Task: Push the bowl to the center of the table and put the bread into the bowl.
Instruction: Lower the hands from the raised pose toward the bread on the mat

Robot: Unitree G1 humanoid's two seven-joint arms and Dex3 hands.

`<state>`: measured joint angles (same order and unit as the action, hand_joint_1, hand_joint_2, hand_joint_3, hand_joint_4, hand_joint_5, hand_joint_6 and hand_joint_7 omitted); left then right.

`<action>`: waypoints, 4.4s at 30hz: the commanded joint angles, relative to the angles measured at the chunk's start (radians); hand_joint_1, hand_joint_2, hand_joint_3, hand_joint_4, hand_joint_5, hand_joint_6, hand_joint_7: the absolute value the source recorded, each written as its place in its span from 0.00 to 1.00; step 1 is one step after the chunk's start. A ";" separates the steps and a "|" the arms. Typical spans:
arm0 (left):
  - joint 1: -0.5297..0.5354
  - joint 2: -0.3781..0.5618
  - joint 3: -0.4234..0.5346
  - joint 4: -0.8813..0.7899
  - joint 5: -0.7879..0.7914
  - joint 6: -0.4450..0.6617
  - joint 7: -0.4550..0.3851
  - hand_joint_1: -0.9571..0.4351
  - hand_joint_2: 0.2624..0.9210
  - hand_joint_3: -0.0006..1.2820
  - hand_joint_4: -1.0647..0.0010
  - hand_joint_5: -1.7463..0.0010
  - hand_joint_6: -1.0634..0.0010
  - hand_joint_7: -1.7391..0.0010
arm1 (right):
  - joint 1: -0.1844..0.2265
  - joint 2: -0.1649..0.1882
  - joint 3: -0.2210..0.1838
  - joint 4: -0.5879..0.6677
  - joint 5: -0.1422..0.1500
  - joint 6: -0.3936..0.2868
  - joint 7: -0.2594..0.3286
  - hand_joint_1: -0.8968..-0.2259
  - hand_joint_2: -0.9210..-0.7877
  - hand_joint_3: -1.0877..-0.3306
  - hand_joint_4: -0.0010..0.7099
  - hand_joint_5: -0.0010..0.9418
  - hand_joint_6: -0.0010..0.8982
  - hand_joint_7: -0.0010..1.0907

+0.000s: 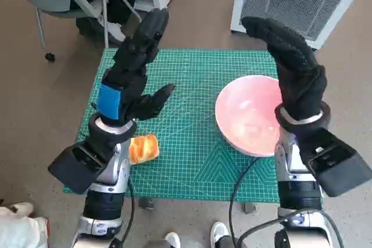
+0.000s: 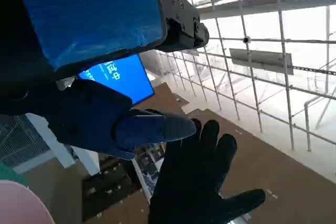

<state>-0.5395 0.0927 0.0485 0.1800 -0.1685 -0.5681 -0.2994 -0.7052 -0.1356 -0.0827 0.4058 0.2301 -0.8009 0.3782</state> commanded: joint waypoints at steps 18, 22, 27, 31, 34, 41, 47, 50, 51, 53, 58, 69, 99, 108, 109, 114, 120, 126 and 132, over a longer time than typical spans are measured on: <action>-0.034 0.013 0.009 0.021 0.024 -0.033 0.017 0.25 1.00 0.27 0.75 0.99 0.62 0.99 | 0.022 -0.002 -0.003 -0.003 -0.020 0.024 -0.021 0.56 0.00 0.41 0.38 0.00 0.00 0.57; -0.033 0.012 0.006 0.021 0.031 -0.037 0.024 0.26 1.00 0.27 0.74 0.99 0.62 0.99 | 0.027 -0.009 -0.007 -0.007 -0.022 0.019 -0.022 0.56 0.00 0.40 0.38 0.00 0.00 0.57; -0.030 0.011 0.004 0.023 0.036 -0.044 0.030 0.26 1.00 0.27 0.74 0.99 0.62 0.99 | 0.043 -0.039 -0.031 -0.026 0.009 0.027 -0.009 0.57 0.00 0.36 0.36 0.00 0.00 0.56; -0.025 0.010 0.003 0.020 0.033 -0.046 0.029 0.26 1.00 0.27 0.74 0.99 0.62 0.99 | 0.056 -0.067 -0.066 -0.007 0.037 0.019 -0.001 0.59 0.00 0.32 0.34 0.00 0.00 0.54; -0.020 0.011 0.003 0.016 0.027 -0.046 0.025 0.26 1.00 0.27 0.74 0.99 0.62 0.99 | 0.063 -0.085 -0.103 0.032 0.035 0.000 -0.018 0.60 0.00 0.31 0.33 0.00 0.00 0.52; -0.012 0.013 0.006 0.021 0.010 -0.048 0.015 0.26 1.00 0.27 0.74 0.99 0.62 0.99 | 0.086 -0.115 -0.211 0.177 -0.022 -0.039 -0.148 0.58 0.00 0.35 0.35 0.01 0.00 0.52; -0.008 0.013 0.008 0.025 0.000 -0.046 0.011 0.26 1.00 0.27 0.73 0.99 0.61 0.99 | 0.096 -0.144 -0.259 0.312 -0.062 -0.063 -0.239 0.59 0.00 0.36 0.36 0.01 0.00 0.53; -0.006 0.013 0.009 0.023 -0.006 -0.042 0.009 0.26 1.00 0.27 0.73 0.99 0.61 0.99 | 0.099 -0.158 -0.274 0.377 -0.068 -0.074 -0.265 0.61 0.00 0.34 0.36 0.02 0.00 0.52; -0.004 0.012 0.009 0.022 -0.007 -0.041 0.009 0.26 1.00 0.27 0.73 0.99 0.61 0.99 | 0.100 -0.164 -0.279 0.405 -0.067 -0.076 -0.272 0.61 0.00 0.34 0.36 0.02 0.00 0.51; -0.002 0.011 0.010 0.020 -0.008 -0.041 0.010 0.26 1.00 0.27 0.74 1.00 0.61 0.99 | 0.099 -0.173 -0.287 0.457 -0.069 -0.083 -0.284 0.62 0.00 0.32 0.36 0.02 0.00 0.50; 0.003 0.010 0.012 0.021 -0.006 -0.045 0.014 0.26 1.00 0.27 0.74 1.00 0.61 0.99 | 0.094 -0.181 -0.296 0.582 -0.077 -0.098 -0.314 0.64 0.00 0.29 0.32 0.00 0.00 0.48; 0.012 0.016 0.015 0.007 -0.001 -0.037 0.019 0.25 1.00 0.27 0.74 1.00 0.61 0.99 | 0.080 -0.134 -0.287 0.762 -0.077 -0.033 -0.367 0.68 0.00 0.20 0.30 0.00 0.00 0.46; 0.065 0.064 0.036 -0.087 0.002 0.024 0.025 0.25 1.00 0.29 0.73 1.00 0.60 0.99 | -0.107 0.028 -0.366 0.910 0.024 0.233 -0.208 0.50 0.00 0.28 0.32 0.00 0.09 0.49; 0.102 0.073 0.051 -0.141 0.015 0.058 0.049 0.25 1.00 0.27 0.73 1.00 0.59 0.99 | -0.170 0.067 -0.371 0.916 0.015 0.240 -0.213 0.49 0.00 0.31 0.31 0.00 0.10 0.51; 0.105 0.074 0.053 -0.146 0.017 0.061 0.052 0.25 1.00 0.27 0.73 1.00 0.59 0.99 | -0.176 0.070 -0.371 0.917 0.014 0.243 -0.215 0.49 0.00 0.31 0.31 0.00 0.10 0.51; 0.128 0.081 0.061 -0.178 0.029 0.073 0.065 0.24 1.00 0.28 0.74 1.00 0.59 0.99 | -0.211 0.084 -0.357 0.924 -0.009 0.274 -0.250 0.53 0.00 0.29 0.30 0.00 0.09 0.48; 0.149 0.093 0.070 -0.207 0.039 0.084 0.078 0.24 1.00 0.28 0.76 1.00 0.59 0.99 | -0.243 0.102 -0.347 0.929 -0.023 0.307 -0.283 0.53 0.00 0.28 0.29 0.00 0.11 0.46; 0.173 0.114 0.089 -0.224 0.048 0.080 0.081 0.24 1.00 0.28 0.76 1.00 0.59 0.99 | -0.269 0.106 -0.351 0.930 -0.023 0.341 -0.293 0.51 0.00 0.33 0.32 0.01 0.17 0.42; 0.226 0.176 0.128 -0.274 0.049 0.102 0.062 0.24 1.00 0.29 0.76 1.00 0.61 0.99 | -0.288 0.079 -0.329 0.914 -0.051 0.323 -0.297 0.52 0.00 0.34 0.35 0.01 0.21 0.38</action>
<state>-0.3488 0.2265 0.1487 -0.0525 -0.1256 -0.4824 -0.2271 -0.9886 -0.0382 -0.4248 1.3177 0.1939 -0.4762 0.0950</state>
